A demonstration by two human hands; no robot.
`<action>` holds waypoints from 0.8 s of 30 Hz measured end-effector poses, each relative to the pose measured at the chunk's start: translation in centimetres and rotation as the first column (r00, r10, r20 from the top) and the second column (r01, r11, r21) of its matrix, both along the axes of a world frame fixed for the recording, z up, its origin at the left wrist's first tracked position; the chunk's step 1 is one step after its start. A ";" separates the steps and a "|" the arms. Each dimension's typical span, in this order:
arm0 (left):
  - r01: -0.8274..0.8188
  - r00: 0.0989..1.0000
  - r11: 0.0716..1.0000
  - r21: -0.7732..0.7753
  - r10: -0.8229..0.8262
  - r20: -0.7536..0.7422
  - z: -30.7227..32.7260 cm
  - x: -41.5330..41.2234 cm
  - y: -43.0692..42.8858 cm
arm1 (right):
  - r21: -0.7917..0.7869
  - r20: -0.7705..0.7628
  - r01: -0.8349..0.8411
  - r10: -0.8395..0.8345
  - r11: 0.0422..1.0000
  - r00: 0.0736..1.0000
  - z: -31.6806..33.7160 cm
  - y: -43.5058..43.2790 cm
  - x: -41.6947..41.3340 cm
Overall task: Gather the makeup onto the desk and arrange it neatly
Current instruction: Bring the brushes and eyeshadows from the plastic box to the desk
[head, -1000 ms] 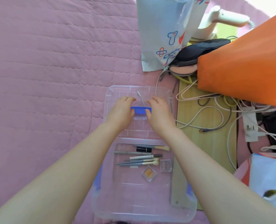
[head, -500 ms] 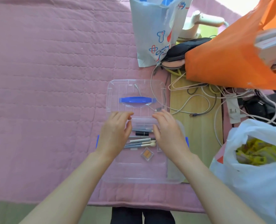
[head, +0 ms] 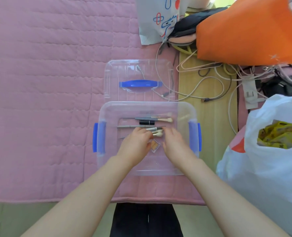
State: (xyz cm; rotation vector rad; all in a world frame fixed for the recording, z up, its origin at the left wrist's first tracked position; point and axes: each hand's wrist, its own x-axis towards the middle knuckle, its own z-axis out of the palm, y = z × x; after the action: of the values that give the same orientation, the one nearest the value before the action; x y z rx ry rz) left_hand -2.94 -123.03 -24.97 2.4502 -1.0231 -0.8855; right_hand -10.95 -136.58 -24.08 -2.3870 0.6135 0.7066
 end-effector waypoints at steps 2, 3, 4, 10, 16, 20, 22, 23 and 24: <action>0.075 0.997 0.997 0.036 -0.075 0.010 -0.7 -0.1 -0.8 | -0.054 -0.082 -0.022 0.017 0.998 0.997 -0.9 -0.3 0.1; 0.111 0.994 0.992 0.068 -0.111 0.006 -1.1 -0.2 -1.1 | -0.072 -0.108 -0.020 0.013 0.997 0.994 -1.1 -0.4 0.3; 0.149 0.989 0.984 0.099 -0.150 0.001 -1.5 -0.3 -1.3 | -0.096 -0.123 -0.030 0.018 0.995 0.992 -1.3 -0.4 0.5; 0.436 0.883 0.894 0.103 -0.447 0.143 -2.8 -0.2 -1.5 | -0.296 -0.161 -0.144 0.099 0.944 0.982 -2.5 0.3 0.8; 0.586 0.747 0.802 0.114 -0.590 0.306 -4.1 0.2 -0.8 | -0.496 -0.078 -0.194 0.179 0.847 0.981 -4.2 0.7 1.3; 0.607 0.713 0.787 0.114 -0.602 0.358 -4.5 0.1 -0.4 | -0.496 -0.094 -0.195 0.171 0.846 0.981 -5.0 0.8 1.0; 0.618 0.703 0.776 0.127 -0.617 0.353 -4.5 0.0 -0.5 | -0.489 -0.099 -0.169 0.138 0.856 0.985 -4.5 0.9 1.3; 0.627 0.700 0.767 0.135 -0.631 0.334 -4.4 0.0 -0.4 | -0.474 -0.128 -0.166 0.119 0.865 0.985 -4.1 0.9 1.4; 0.631 0.705 0.766 0.125 -0.633 0.320 -4.4 0.0 -0.5 | -0.444 -0.137 -0.177 0.128 0.878 0.982 -4.2 0.9 1.2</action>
State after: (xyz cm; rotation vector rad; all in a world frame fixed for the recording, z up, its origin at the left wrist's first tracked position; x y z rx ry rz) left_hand -2.92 -123.49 -29.35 2.3089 -2.0818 -0.6244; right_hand -9.72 -135.68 -28.28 -2.8738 0.7014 0.8317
